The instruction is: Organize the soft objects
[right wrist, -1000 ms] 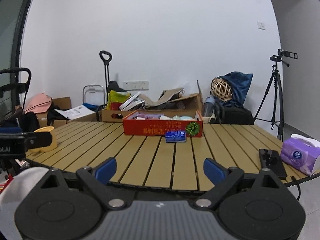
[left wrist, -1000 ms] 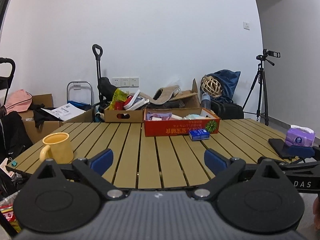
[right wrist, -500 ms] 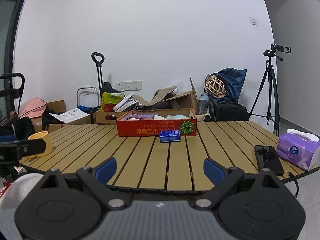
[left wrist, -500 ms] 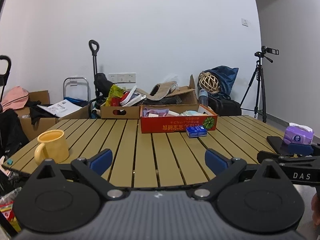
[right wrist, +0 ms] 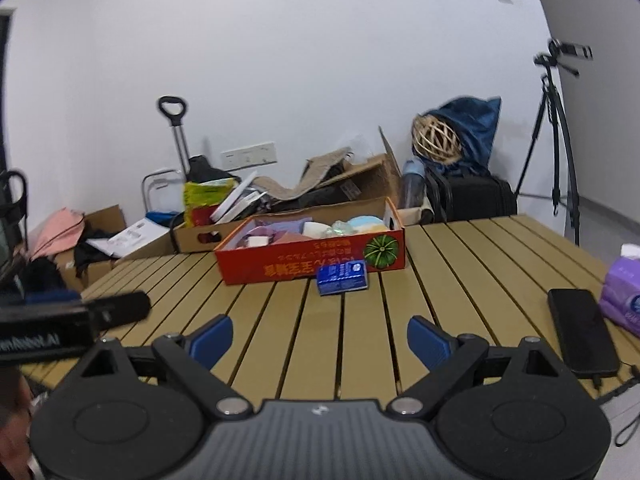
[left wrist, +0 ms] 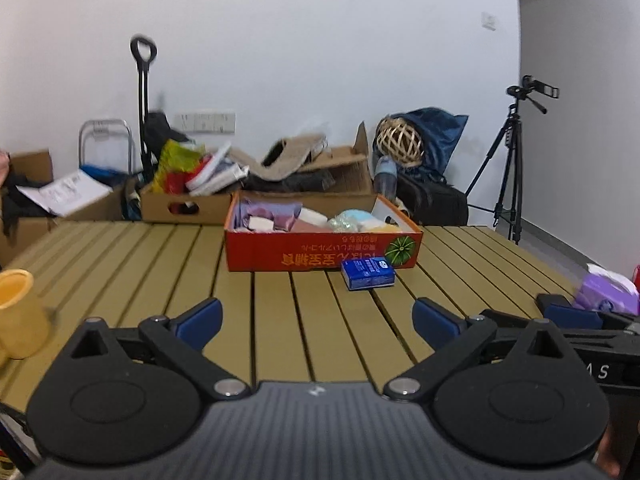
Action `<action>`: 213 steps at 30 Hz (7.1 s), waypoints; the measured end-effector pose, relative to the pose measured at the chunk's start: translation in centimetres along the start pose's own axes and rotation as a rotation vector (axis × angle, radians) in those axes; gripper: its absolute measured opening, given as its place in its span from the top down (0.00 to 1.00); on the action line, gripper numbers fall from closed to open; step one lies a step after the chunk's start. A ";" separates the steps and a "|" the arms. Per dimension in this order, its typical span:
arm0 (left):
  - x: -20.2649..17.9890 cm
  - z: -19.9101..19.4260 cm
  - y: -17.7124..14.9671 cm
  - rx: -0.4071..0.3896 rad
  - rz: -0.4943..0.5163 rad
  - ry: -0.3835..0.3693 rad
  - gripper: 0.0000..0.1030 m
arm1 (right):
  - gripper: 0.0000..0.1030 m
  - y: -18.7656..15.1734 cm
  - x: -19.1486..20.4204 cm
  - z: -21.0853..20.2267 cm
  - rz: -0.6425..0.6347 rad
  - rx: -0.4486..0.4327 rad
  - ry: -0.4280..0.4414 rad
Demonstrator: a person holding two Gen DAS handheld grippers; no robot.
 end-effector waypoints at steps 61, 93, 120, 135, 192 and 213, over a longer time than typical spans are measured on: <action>-1.5 7.2 6.0 0.054 -0.331 -0.309 0.81 | 0.83 8.1 0.3 7.2 0.223 -0.059 0.220; 3.1 35.9 14.1 0.132 -0.425 -0.239 0.81 | 0.81 16.1 -2.7 37.0 0.225 0.031 0.171; 5.1 24.8 13.8 0.015 -0.209 0.023 0.48 | 0.43 13.1 -6.6 27.4 -0.004 0.121 -0.093; 7.2 1.0 3.0 -0.106 -0.117 0.103 0.31 | 0.17 3.3 -2.5 6.8 -0.036 -0.023 -0.034; 4.1 -15.8 -10.4 -0.163 0.027 0.073 0.04 | 0.03 -7.9 5.7 -12.8 -0.152 -0.131 -0.005; 4.1 -15.9 -10.3 -0.172 0.024 0.070 0.00 | 0.01 -8.0 5.6 -12.7 -0.138 -0.130 -0.013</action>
Point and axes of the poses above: each gripper's, at about its wrist camera, not at the fingertips, and z roughly the way its jaws point, x to its left, y to its top, the point moved 10 cm from there along z, roughly the way its jaws point, and after that the axes turned 11 degrees about -z, right-handed, at the moved point
